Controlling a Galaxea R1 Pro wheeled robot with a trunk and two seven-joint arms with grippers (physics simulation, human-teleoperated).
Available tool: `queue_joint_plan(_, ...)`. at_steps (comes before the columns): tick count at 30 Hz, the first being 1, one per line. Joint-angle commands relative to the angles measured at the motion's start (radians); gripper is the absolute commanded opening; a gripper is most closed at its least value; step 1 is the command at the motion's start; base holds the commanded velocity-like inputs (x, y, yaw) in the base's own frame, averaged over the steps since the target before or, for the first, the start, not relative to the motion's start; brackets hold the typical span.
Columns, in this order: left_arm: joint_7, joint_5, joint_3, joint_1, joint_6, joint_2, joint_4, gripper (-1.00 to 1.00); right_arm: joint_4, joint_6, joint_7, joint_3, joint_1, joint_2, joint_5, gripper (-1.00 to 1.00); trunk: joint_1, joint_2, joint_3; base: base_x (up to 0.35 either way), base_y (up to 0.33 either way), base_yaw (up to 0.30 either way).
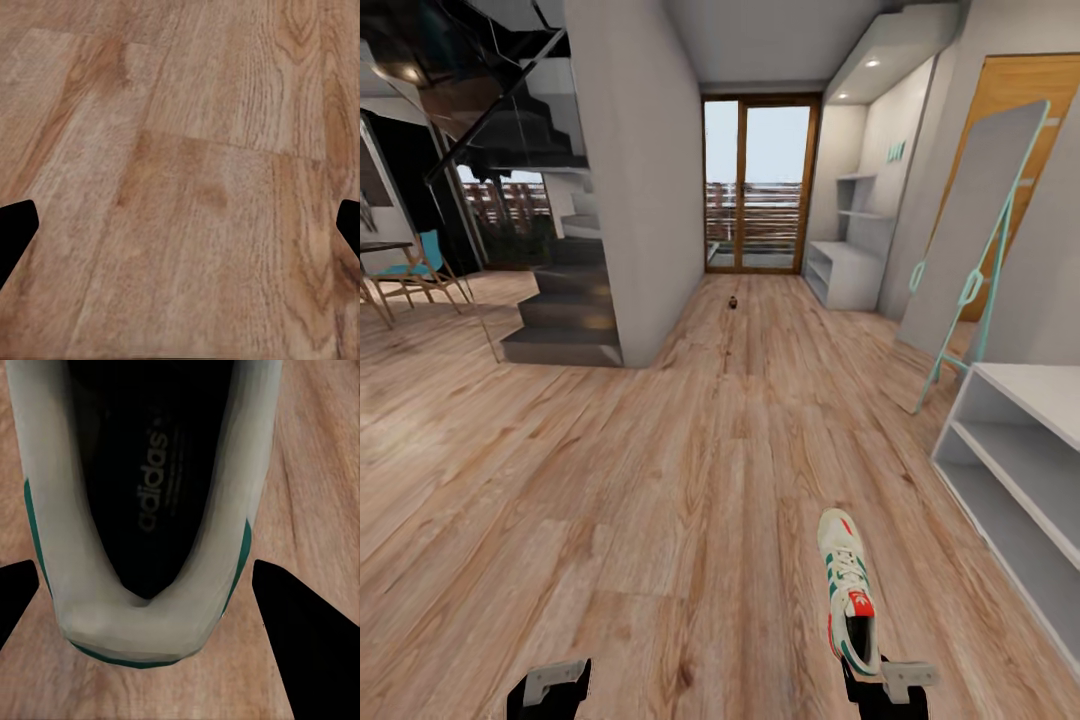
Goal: Pick up the two gym shoes and the two sandals from the corridor floor and place them onto the hallstand (shoe rack) in the corridor, making sure they are on the rack and not on the floor. Arrange them so the two gym shoes are next to each other and the two sandals are next to each other.
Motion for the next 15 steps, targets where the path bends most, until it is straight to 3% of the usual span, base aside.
queue_joint_plan(1,-0.005,0.009,0.0,-0.001,-0.002,0.0,0.001,1.0,0.0,-0.003,0.0,-0.003,0.0,0.0,0.005,-1.0,-0.004,0.007,0.003,0.0,0.0,0.253)
queue_joint_plan(10,-0.005,0.01,0.001,-0.001,-0.002,0.0,0.0,1.0,-0.001,-0.003,-0.001,-0.004,0.0,-0.001,0.004,-1.0,-0.039,0.07,0.037,0.0,0.0,0.253)
queue_joint_plan(15,-0.005,0.01,0.0,-0.001,-0.002,0.0,-0.003,1.0,-0.001,-0.003,-0.001,-0.004,0.0,0.0,0.004,-1.0,-0.039,0.07,0.041,0.0,0.0,0.253)
